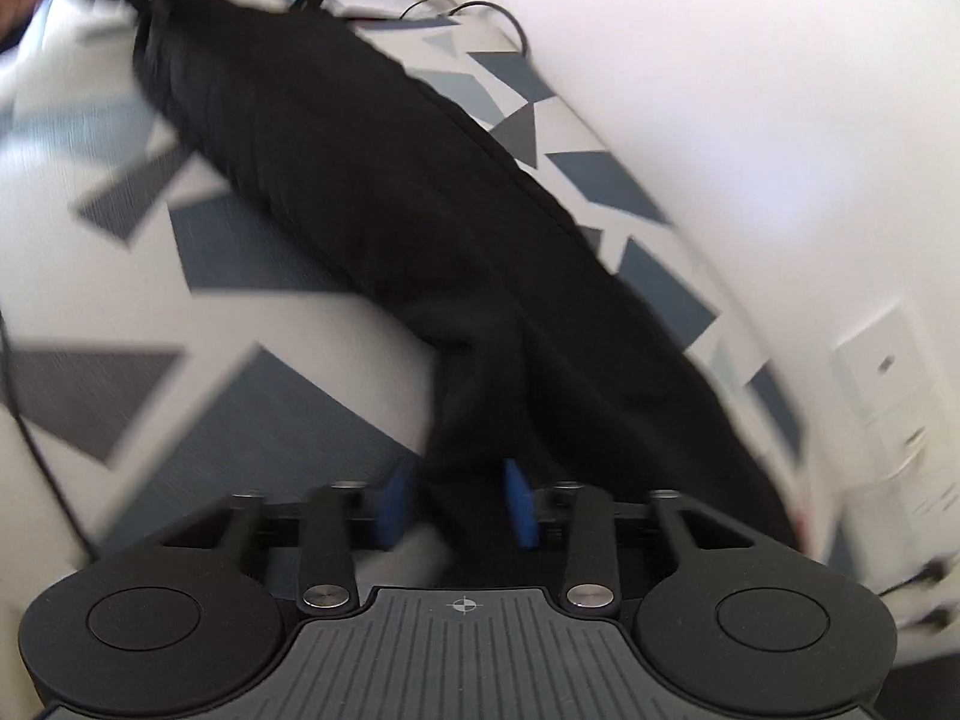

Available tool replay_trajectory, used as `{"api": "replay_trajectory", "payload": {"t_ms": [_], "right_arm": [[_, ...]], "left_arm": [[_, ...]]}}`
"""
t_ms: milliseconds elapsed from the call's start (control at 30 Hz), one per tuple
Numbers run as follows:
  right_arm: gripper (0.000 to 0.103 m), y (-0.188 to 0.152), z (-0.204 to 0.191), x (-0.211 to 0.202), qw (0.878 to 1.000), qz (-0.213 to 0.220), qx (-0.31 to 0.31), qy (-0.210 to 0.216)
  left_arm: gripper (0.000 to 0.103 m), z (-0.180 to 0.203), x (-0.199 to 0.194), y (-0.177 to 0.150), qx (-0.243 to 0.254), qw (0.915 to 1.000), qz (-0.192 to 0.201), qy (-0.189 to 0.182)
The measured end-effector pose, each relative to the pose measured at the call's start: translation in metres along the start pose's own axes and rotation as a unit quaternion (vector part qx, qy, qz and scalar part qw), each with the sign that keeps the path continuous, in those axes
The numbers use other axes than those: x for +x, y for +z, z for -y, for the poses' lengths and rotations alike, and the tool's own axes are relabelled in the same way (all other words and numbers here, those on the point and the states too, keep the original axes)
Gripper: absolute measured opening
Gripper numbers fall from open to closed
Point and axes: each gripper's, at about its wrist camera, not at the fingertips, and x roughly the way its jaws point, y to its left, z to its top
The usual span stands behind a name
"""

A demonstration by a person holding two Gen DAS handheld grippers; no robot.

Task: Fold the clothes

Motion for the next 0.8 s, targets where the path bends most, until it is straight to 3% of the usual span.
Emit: {"api": "replay_trajectory", "payload": {"t_ms": [100,167,233,267,333,467,533,600,667,700,800], "right_arm": [[0.007,-0.008,0.037,-0.023,0.993,0.04,0.106,0.033],[0.004,-0.017,0.064,-0.044,0.976,0.079,0.19,0.067],[0.004,-0.025,0.077,-0.06,0.963,0.1,0.228,0.1],[0.004,-0.028,0.08,-0.066,0.959,0.104,0.236,0.115],[0.004,-0.031,0.074,-0.067,0.963,0.083,0.219,0.136],[0.004,-0.03,0.066,-0.064,0.963,0.069,0.212,0.152],[0.005,-0.03,0.062,-0.062,0.963,0.062,0.21,0.159],[0.014,-0.03,0.058,-0.061,0.962,0.056,0.207,0.167],[0.035,-0.03,0.055,-0.059,0.962,0.05,0.205,0.174],[0.037,-0.029,0.053,-0.058,0.962,0.046,0.203,0.178],[0.044,-0.029,0.047,-0.056,0.961,0.037,0.199,0.189]], "left_arm": [[0.009,-0.005,-0.005,0.014,-0.023,0.9996,0.007,-0.011],[0.009,-0.005,-0.009,0.021,-0.021,0.9995,0.017,-0.016],[0.009,-0.003,-0.012,0.024,-0.016,0.9995,0.021,-0.019],[0.009,-0.002,-0.012,0.023,-0.01,0.9996,0.022,-0.016],[0.009,0.001,-0.01,0.02,0.006,0.9998,0.018,-0.004],[0.009,-0.01,-0.002,0.01,0.009,0.9998,-0.008,0.013],[0.017,-0.017,-0.002,0.007,0.007,0.9996,-0.019,0.02],[0.025,-0.02,-0.006,0.006,0.01,0.9994,-0.024,0.021],[0.037,-0.02,-0.014,0.007,0.02,0.9994,-0.016,0.024],[0.043,-0.019,-0.02,0.008,0.027,0.9992,-0.009,0.029],[0.044,-0.014,-0.034,0.011,0.042,0.9986,0.011,0.031]]}}
